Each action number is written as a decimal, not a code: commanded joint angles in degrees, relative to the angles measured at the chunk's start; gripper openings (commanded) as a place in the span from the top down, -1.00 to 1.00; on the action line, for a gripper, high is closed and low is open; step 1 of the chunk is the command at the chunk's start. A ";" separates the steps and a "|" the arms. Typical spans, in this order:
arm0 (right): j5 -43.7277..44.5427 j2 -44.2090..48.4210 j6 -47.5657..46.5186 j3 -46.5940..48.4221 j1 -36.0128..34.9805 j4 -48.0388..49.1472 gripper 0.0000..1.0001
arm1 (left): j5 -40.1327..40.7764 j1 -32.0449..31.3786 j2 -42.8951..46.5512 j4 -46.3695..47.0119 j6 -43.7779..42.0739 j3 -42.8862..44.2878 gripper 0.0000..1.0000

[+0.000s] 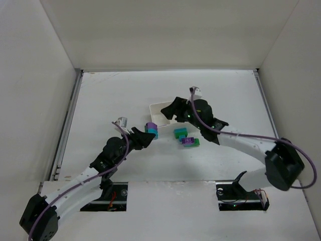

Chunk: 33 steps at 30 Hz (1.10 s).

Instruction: Sort the legos into containers by color

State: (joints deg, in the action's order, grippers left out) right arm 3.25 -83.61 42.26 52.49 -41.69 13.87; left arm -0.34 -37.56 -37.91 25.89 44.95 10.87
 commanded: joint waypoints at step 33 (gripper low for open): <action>-11.50 1.09 6.96 -8.99 -6.08 17.16 -0.84 | -5.20 -5.98 -2.61 10.58 -6.36 0.91 0.46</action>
State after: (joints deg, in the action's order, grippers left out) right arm -7.14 -82.17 48.38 41.87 -48.51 24.99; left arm -4.56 -42.83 -40.77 31.97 38.81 10.20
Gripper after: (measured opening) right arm 0.922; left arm 0.512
